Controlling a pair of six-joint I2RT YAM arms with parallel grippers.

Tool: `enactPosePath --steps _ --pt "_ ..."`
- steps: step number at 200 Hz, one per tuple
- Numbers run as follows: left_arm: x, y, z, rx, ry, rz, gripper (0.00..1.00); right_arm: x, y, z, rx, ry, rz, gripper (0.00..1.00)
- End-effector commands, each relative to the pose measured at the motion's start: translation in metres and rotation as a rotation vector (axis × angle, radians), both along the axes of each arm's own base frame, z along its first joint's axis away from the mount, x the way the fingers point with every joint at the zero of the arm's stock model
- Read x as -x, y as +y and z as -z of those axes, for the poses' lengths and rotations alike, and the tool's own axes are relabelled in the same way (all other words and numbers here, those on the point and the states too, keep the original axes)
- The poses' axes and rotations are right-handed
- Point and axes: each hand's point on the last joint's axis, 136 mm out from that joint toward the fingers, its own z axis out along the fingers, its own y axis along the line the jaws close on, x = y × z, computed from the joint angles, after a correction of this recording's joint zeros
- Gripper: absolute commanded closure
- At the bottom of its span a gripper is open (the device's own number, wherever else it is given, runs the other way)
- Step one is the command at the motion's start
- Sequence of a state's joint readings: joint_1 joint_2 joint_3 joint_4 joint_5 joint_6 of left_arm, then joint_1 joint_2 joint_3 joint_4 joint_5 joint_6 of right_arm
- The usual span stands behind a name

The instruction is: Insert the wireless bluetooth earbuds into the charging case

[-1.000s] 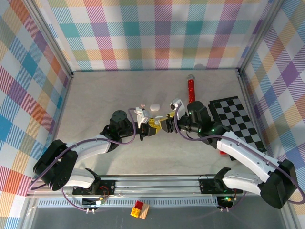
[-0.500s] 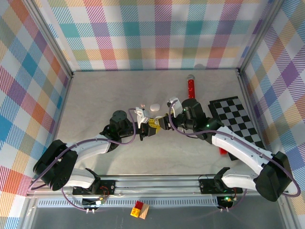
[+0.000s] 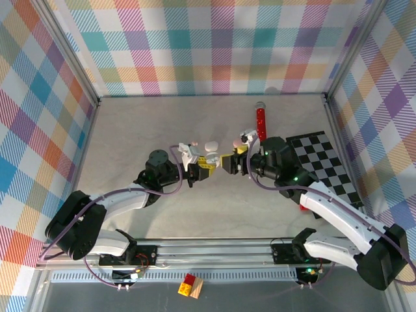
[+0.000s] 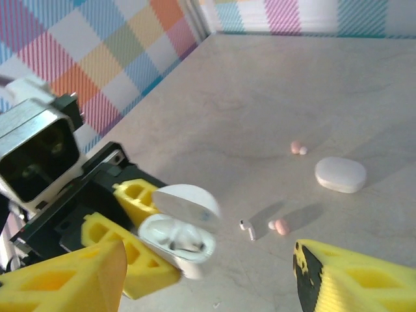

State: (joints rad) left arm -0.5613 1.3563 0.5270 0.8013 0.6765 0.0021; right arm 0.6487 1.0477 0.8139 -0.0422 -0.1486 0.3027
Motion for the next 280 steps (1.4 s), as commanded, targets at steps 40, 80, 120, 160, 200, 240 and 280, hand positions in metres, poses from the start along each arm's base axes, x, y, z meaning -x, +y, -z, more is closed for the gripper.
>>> enactPosePath --steps 40,80,120,160,200,240,280 --pt "-0.027 0.047 -0.03 0.105 -0.051 -0.219 0.87 -0.034 -0.004 0.068 0.063 0.303 0.137 0.35" --pt "-0.053 0.097 -0.032 0.123 -0.007 -0.452 0.88 -0.041 0.038 0.112 0.162 0.396 0.022 0.41" --pt "-0.069 0.161 -0.037 0.148 0.031 -0.694 0.89 -0.046 0.076 0.149 0.344 0.41 -0.059 0.46" --pt "-0.078 0.214 -0.045 0.228 0.082 -0.911 0.89 -0.056 0.108 0.179 0.48 0.401 -0.106 0.5" --pt "-0.08 0.227 -0.046 0.23 0.111 -0.964 0.89 -0.063 0.127 0.203 0.62 0.392 -0.134 0.53" --pt "-0.078 0.231 -0.047 0.232 0.11 -0.979 0.9 -0.065 0.138 0.222 0.68 0.412 -0.164 0.57" --pt "-0.08 0.229 -0.044 0.226 0.119 -0.969 0.9 -0.062 0.143 0.231 0.742 0.432 -0.193 0.65"
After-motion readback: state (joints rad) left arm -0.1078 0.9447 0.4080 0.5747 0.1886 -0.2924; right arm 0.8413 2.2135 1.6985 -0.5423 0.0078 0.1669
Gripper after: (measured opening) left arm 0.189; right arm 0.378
